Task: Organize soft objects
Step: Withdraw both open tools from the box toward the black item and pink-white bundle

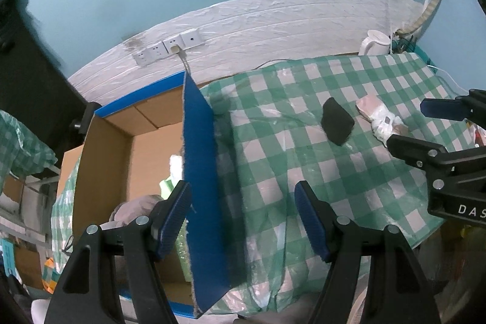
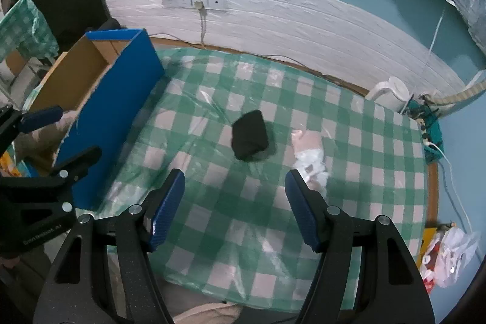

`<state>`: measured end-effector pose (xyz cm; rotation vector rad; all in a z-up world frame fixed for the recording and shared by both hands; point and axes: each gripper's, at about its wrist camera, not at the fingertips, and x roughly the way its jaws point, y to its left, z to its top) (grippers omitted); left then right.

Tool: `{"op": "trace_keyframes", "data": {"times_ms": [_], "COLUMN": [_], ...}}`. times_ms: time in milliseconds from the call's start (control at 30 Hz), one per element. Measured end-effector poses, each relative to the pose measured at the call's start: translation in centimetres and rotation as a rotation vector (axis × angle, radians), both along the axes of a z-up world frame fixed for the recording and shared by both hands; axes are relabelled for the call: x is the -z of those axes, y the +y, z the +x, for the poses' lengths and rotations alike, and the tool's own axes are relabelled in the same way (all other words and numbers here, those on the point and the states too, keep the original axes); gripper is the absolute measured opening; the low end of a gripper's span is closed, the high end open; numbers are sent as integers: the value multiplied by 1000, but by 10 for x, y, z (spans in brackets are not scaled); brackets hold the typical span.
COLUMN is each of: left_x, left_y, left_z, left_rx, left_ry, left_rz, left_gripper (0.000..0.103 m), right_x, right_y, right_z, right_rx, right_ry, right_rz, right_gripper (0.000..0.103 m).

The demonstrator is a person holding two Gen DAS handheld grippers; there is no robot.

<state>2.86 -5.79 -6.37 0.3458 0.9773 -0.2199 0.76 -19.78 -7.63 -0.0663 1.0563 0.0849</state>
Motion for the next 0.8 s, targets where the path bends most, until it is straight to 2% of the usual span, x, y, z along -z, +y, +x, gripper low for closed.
{"op": "trace_keyframes", "data": {"times_ms": [667,800], "left_x": [18,25], "left_y": [-31,-40], "left_z": [9,15], "left_rx": [22,27], "left_ry": [39,55], "left_rz": [12,15], "left_gripper": [72,79], "right_x": [19,31], "right_y": [-60,-73], "right_z": [-2,6], "right_rx": [80,92], "right_ry": [37,63], "right_rz": [-23,-24], "right_gripper": [69,69]}}
